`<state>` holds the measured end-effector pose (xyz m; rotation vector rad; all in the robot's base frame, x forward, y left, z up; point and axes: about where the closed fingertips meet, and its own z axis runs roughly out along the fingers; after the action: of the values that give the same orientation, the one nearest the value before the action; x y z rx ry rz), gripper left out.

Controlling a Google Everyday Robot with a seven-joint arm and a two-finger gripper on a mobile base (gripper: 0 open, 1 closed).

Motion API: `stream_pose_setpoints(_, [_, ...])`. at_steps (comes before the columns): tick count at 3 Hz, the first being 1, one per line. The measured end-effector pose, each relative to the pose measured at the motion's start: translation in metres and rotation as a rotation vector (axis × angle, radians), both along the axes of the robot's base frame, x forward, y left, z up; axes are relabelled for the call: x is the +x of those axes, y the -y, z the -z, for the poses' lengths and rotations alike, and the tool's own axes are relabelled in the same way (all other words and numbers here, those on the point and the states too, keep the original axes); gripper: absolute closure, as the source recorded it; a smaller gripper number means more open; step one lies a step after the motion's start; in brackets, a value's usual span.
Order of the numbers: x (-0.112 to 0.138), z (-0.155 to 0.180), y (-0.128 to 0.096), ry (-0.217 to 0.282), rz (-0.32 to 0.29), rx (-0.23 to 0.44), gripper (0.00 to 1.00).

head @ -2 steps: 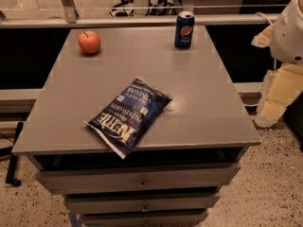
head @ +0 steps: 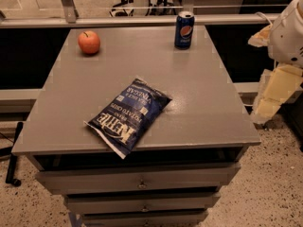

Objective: Pick pepsi can

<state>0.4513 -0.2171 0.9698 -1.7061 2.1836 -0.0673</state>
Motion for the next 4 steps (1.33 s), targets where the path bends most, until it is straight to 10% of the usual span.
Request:
stream_pose_setpoints(3, [0.211,0.019,-0.010,0.245,0.073,0.522,0.00])
stream_pose_setpoints(4, [0.229,0.021,-0.009,0.261,0.083,0.564,0.00])
